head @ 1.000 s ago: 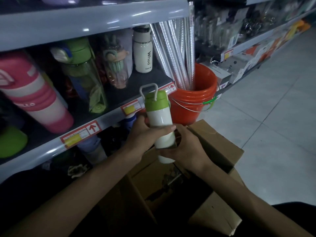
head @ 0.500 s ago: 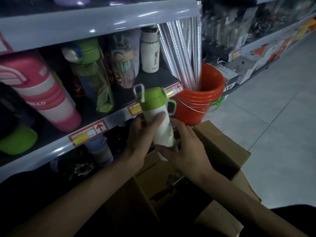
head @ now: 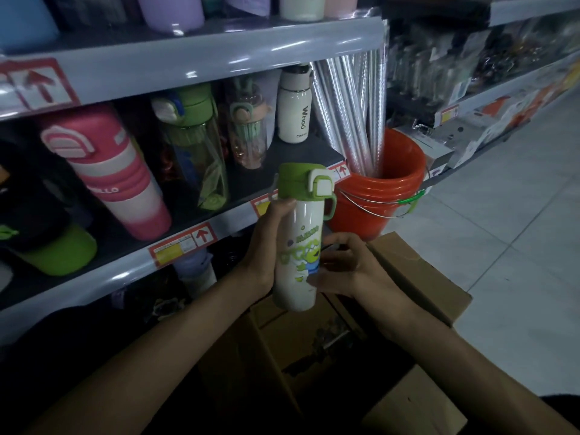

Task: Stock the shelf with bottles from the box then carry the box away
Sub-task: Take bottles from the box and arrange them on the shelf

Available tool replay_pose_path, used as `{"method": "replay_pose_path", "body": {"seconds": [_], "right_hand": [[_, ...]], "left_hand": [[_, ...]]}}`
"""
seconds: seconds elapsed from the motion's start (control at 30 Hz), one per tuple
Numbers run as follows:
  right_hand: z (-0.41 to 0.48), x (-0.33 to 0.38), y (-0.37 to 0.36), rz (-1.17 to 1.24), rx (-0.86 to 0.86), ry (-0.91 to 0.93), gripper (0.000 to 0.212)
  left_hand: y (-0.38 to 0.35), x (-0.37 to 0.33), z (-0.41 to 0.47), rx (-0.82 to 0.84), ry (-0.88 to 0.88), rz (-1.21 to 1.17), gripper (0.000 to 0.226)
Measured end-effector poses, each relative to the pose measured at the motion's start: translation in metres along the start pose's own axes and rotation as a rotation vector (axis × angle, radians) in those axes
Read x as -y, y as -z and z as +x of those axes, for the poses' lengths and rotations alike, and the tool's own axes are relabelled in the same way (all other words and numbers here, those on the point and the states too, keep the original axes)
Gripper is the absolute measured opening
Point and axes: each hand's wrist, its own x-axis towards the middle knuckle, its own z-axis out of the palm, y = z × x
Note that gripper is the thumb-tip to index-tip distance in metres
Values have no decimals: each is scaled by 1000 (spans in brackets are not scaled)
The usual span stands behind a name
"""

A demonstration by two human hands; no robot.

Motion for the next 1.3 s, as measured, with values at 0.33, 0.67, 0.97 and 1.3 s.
{"method": "replay_pose_path", "body": {"seconds": [0.33, 0.67, 0.97, 1.3], "right_hand": [[7, 3, -7, -156, 137, 133, 48], [67, 4, -12, -181, -199, 388, 73], [145, 50, -5, -209, -228, 525, 82], [215, 75, 4, -253, -265, 571, 70]], "left_hand": [[5, -8, -1, 98, -26, -14, 52], [31, -11, 13, -160, -306, 431, 12], [28, -21, 47, -101, -342, 473, 44], [12, -26, 124, -192, -310, 511, 51]]}}
